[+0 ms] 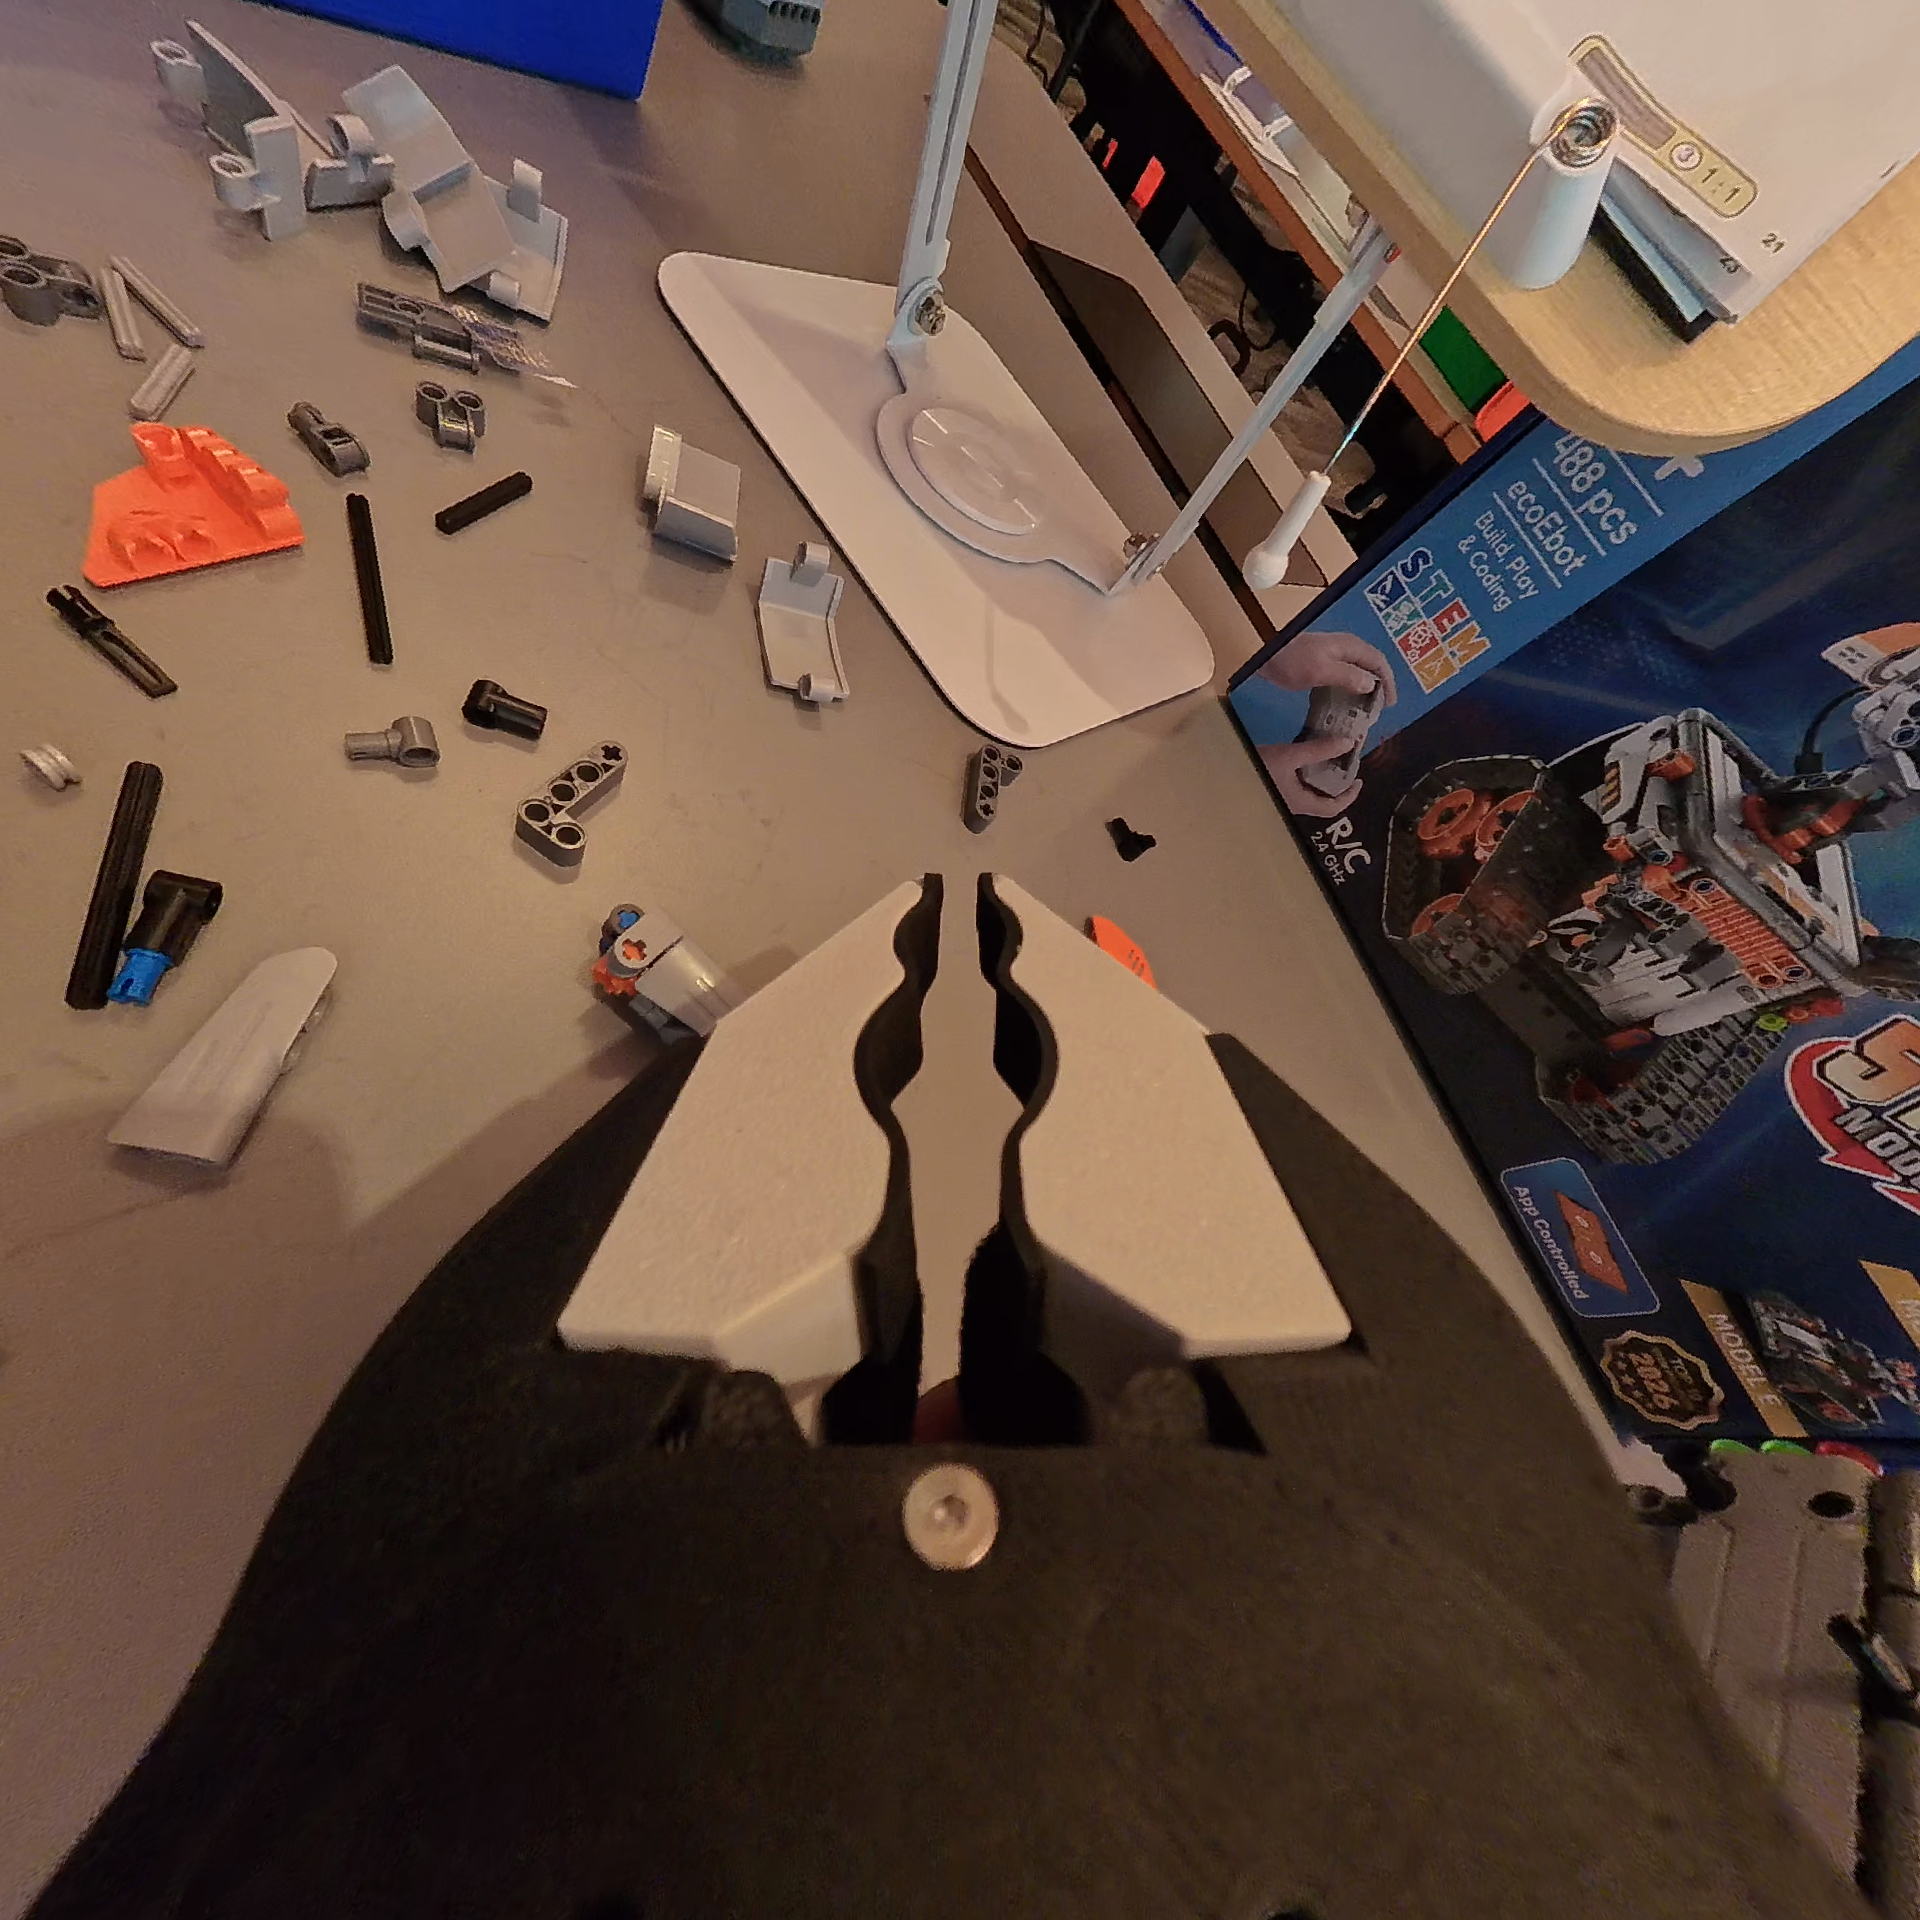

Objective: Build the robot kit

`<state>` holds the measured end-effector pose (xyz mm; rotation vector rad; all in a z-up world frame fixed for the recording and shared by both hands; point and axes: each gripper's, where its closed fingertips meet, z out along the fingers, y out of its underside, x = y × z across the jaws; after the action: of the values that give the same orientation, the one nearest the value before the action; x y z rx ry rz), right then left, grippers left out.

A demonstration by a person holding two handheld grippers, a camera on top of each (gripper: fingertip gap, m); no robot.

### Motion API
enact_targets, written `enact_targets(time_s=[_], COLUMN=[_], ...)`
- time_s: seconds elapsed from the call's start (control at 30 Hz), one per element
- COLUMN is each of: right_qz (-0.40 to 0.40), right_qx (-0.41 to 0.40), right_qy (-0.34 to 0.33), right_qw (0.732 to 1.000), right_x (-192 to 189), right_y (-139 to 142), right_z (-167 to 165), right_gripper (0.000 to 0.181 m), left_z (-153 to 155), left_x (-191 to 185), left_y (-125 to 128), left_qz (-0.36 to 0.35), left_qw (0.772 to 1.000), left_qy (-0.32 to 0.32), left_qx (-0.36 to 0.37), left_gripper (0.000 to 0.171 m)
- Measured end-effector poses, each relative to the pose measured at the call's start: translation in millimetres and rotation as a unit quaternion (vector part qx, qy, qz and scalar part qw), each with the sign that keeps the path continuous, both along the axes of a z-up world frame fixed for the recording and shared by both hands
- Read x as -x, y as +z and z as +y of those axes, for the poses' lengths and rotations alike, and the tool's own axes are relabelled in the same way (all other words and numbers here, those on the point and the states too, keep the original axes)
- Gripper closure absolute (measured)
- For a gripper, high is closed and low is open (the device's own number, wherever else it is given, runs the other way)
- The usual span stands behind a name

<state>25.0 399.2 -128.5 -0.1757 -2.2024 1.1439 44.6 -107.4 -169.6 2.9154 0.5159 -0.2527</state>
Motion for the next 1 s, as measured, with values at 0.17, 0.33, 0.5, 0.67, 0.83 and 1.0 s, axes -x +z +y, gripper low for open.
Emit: enact_targets(time_s=[0.17,0.33,0.5,0.67,0.83,1.0], right_qz=[0.000,0.000,0.001,0.000,-0.003,0.001], right_qx=[0.000,0.001,0.000,0.000,-0.002,0.002], right_qy=[0.000,0.000,0.002,0.000,0.002,0.002], right_qw=[1.000,1.000,1.000,1.000,1.000,1.000], right_x=[0.1,-0.3,-1.0,-0.5,-0.4,-1.2], right_y=[0.0,0.4,0.9,0.1,-1.8,1.8], right_z=[0.8,0.8,-0.1,0.6,0.1,0.8], right_gripper=[0.176,0.176,0.176,0.176,0.176,0.176], left_z=[1.8,2.4,0.2,23.8,41.1,43.2], left_x=[4.7,-12.6,-19.3,-58.3,-75.9,-38.6], left_y=[3.9,13.4,12.4,14.0,16.1,7.6], left_qz=[0.018,-0.002,-0.008,-0.088,-0.103,-0.019], left_qw=[1.000,1.000,1.000,0.994,0.991,0.996], left_qy=[-0.012,-0.009,-0.007,-0.014,-0.024,-0.049], left_qx=[-0.002,-0.012,-0.010,-0.067,-0.079,-0.070], left_gripper=[0.168,0.168,0.168,0.169,0.149,0.153])
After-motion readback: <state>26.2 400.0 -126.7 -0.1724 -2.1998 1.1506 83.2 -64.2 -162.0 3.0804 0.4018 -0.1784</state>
